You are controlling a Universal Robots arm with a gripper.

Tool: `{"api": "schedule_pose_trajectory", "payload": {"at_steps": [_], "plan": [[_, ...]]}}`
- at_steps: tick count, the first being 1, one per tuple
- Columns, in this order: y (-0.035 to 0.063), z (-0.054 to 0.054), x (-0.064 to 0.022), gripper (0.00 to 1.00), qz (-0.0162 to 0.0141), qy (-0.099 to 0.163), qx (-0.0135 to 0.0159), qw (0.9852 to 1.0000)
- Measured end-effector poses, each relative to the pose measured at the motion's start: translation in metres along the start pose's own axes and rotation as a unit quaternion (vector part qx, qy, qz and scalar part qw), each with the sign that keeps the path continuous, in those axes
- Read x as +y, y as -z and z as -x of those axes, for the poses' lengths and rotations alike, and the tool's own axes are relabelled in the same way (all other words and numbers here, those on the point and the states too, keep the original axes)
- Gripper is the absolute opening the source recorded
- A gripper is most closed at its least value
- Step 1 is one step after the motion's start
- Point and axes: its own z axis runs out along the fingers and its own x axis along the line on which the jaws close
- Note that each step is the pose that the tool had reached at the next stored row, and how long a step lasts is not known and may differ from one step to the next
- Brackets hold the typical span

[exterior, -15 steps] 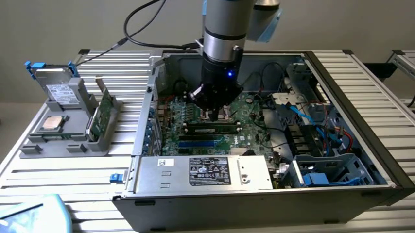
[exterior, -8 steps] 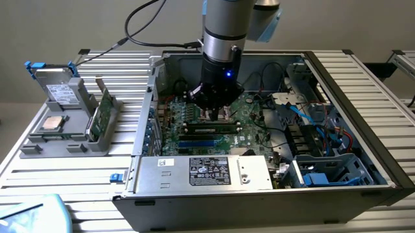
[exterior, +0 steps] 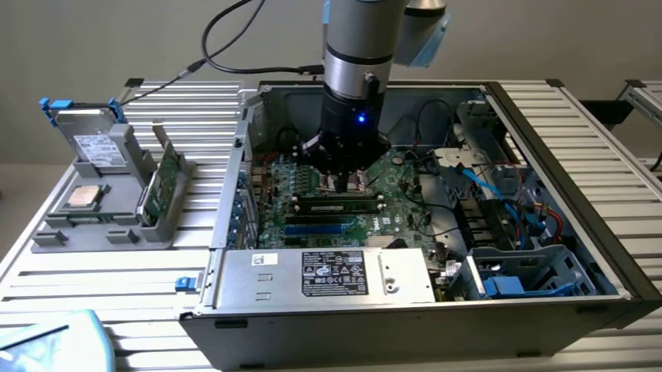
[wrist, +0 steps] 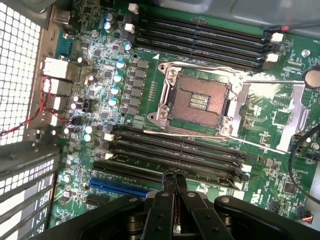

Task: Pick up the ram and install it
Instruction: 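Press down the ram until it locks into place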

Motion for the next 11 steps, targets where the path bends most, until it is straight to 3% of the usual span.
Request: {"api": "schedule_pose_trajectory", "payload": {"at_steps": [5, 11], "plan": [[0.0, 0.0, 0.0, 0.11, 0.0011, -0.03, -0.0021, 0.9996], [0.0, 0.0, 0.0, 0.11, 0.0025, -0.065, -0.0044, 0.9978]]}}
